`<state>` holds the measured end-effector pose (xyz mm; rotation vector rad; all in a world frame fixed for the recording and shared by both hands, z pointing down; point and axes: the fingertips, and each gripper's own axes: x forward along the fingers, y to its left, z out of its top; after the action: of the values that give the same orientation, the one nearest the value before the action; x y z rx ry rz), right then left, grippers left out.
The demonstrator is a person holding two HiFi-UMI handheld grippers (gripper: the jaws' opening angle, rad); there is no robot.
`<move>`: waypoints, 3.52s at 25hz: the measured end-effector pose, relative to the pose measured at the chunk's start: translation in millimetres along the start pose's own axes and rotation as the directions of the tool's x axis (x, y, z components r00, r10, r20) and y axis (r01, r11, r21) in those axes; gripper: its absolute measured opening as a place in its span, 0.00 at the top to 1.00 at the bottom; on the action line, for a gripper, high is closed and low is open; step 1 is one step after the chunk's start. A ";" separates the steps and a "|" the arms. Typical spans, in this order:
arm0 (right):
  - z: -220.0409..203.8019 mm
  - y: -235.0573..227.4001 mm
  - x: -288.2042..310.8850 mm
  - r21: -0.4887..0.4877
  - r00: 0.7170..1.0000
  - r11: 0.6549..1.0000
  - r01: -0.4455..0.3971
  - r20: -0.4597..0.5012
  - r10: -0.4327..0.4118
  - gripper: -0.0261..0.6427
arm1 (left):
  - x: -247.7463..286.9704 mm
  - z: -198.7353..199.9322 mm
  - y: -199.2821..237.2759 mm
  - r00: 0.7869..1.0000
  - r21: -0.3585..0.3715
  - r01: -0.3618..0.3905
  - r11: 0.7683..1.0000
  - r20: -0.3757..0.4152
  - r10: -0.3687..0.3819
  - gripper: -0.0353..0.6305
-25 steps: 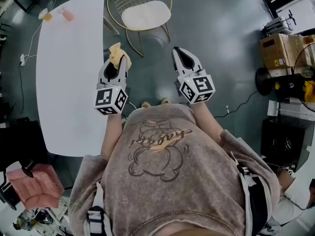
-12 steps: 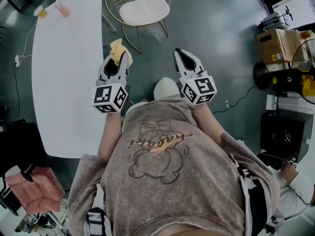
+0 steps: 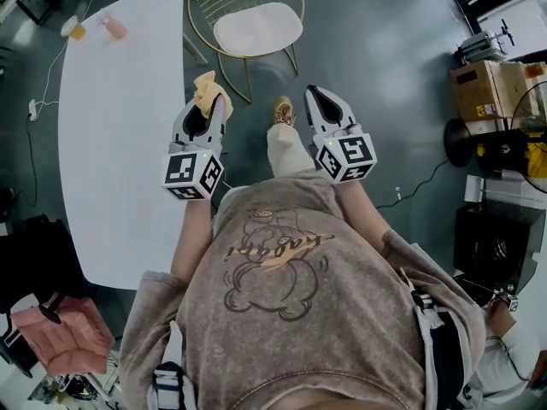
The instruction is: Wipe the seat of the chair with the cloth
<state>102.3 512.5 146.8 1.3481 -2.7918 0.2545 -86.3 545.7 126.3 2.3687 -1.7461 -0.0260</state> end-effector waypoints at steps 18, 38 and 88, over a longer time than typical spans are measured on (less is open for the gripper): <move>6.8 -125.4 190.4 0.045 0.997 0.998 -0.038 -0.063 0.041 0.92 | 197.2 18.9 81.5 0.997 -0.024 -0.045 0.999 -0.065 0.043 0.78; 34.9 -228.6 375.5 0.040 0.977 0.986 -0.159 -0.136 0.163 0.92 | 367.7 41.5 167.3 0.977 -0.087 -0.194 0.977 -0.104 0.185 0.78; -114.7 -290.9 494.9 0.087 0.982 0.996 0.016 -0.191 0.001 0.92 | 512.9 -124.2 284.8 0.971 -0.136 -0.157 0.978 -0.205 0.127 0.78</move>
<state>15.6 -30.5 347.6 1.2751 -2.6453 0.4849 -183.6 -2.4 349.1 2.0599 -1.7485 0.0892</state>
